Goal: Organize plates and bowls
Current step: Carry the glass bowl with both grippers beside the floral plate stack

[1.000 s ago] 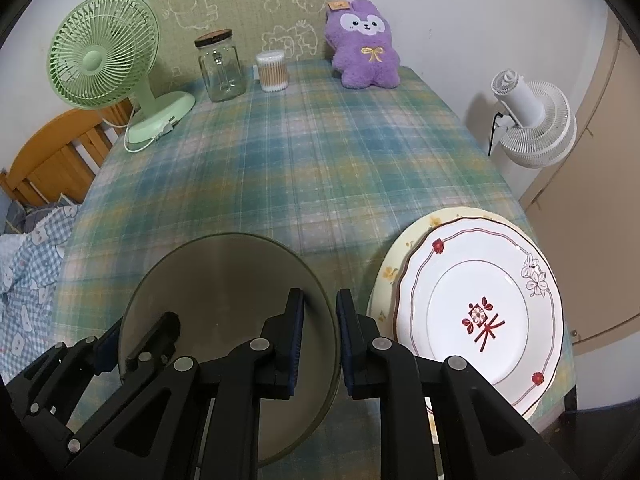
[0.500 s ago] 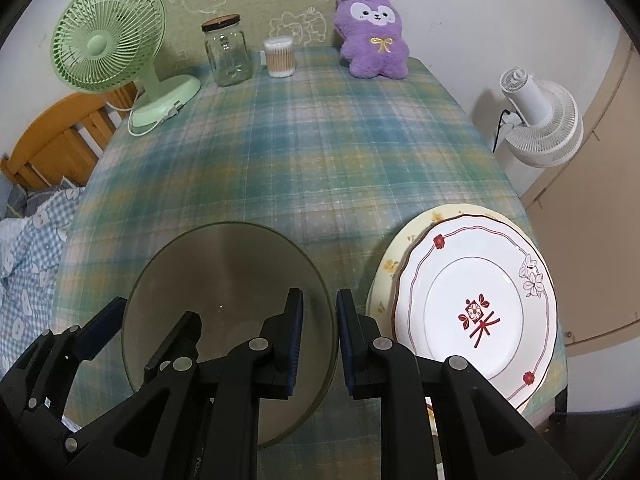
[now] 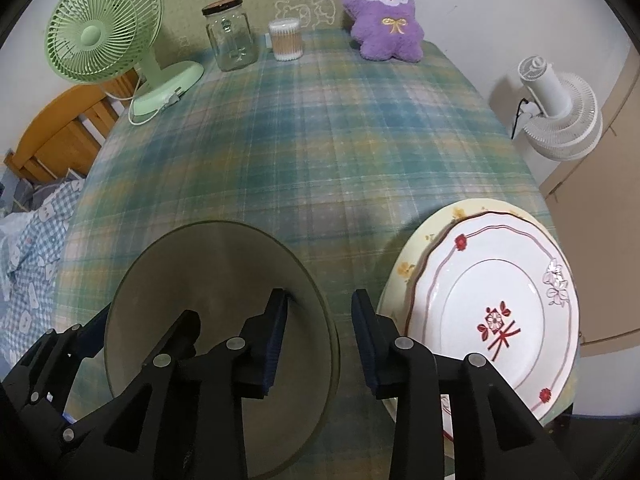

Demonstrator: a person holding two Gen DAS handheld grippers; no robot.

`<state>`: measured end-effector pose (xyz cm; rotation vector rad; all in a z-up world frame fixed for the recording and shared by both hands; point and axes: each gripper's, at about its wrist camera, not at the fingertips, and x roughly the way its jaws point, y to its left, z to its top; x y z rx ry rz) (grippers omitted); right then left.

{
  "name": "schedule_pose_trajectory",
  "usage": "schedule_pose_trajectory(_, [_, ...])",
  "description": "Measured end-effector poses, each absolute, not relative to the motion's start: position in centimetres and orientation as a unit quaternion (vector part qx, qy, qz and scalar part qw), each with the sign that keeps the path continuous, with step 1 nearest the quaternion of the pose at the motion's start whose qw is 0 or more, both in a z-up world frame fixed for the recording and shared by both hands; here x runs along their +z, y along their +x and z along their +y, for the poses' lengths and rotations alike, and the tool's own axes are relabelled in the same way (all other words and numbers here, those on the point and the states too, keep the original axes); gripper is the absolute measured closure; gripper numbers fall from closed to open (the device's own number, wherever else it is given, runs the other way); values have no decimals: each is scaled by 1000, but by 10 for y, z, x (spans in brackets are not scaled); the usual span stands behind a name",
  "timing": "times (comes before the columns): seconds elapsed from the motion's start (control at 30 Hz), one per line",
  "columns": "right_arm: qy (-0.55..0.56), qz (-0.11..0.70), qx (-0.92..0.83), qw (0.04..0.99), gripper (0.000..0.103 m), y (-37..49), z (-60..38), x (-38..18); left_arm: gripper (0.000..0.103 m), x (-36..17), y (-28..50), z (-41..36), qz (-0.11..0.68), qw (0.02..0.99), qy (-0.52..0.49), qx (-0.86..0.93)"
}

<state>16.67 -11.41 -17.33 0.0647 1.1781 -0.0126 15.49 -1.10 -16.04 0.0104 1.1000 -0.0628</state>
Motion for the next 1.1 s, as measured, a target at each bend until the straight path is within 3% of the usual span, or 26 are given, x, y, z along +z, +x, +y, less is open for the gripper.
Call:
schedule_pose_trajectory(0.53, [72, 564, 33, 822, 63, 175, -119, -189, 45, -169, 161, -11, 526, 850, 9, -19])
schedule_pose_trajectory(0.7, [96, 572, 38, 814, 51, 175, -126, -195, 43, -172, 161, -9, 525, 850, 1, -28])
schedule_pose_trajectory(1.1, [120, 571, 60, 810, 52, 175, -132, -202, 43, -172, 159, -12, 516, 856, 5, -25])
